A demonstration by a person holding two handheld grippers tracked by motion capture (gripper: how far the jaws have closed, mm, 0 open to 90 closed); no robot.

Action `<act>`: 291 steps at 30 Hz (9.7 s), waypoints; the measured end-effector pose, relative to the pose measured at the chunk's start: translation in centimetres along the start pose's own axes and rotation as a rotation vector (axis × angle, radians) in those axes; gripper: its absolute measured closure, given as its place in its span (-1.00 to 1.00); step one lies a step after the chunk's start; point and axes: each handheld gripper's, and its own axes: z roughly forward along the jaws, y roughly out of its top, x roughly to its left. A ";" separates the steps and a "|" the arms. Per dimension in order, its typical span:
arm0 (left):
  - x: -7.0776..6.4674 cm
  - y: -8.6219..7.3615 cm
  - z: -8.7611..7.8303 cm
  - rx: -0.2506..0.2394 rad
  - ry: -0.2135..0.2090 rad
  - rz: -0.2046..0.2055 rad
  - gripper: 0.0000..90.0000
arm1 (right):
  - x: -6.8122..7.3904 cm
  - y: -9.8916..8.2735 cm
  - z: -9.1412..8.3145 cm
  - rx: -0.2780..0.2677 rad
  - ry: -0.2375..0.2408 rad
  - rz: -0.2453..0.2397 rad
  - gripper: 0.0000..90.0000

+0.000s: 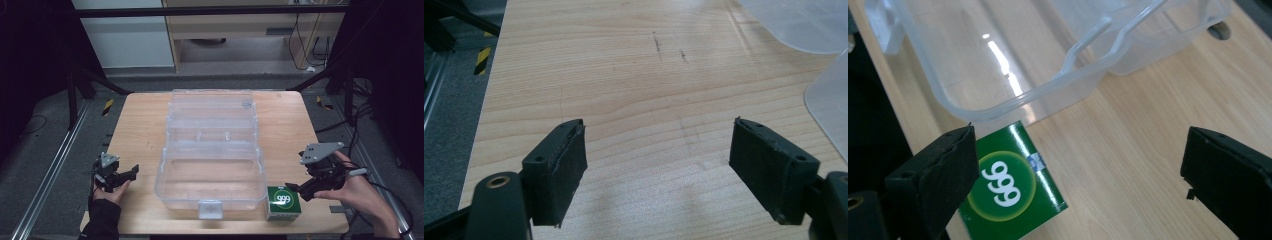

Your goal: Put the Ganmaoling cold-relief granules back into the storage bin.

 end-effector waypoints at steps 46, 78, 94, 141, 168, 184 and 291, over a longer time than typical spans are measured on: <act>0.0 0.0 0.0 0.003 0.003 0.005 -0.51 | 2.8 -1.8 4.9 0.239 0.151 -0.133 -0.98; 0.0 0.0 0.1 0.005 0.005 0.008 -0.50 | 3.7 -2.8 8.1 0.330 0.202 -0.227 -0.97; 0.0 0.0 0.1 0.006 0.006 0.008 -0.50 | 3.5 -3.0 10.1 0.373 0.263 -0.267 -0.83; 0.0 0.0 0.1 0.008 0.007 0.009 -0.49 | 2.2 -1.6 2.6 0.292 0.227 -0.172 -0.64; 0.0 0.0 0.1 0.008 0.007 0.007 -0.49 | 1.4 4.5 -0.9 0.198 0.166 -0.229 -0.64; 0.0 0.0 0.1 0.007 0.007 0.009 -0.48 | 1.6 8.1 0.7 0.169 0.181 -0.283 -0.64; 0.3 0.1 -0.1 -0.002 0.005 0.005 -0.47 | 4.0 7.7 11.6 0.255 0.231 -0.303 -0.71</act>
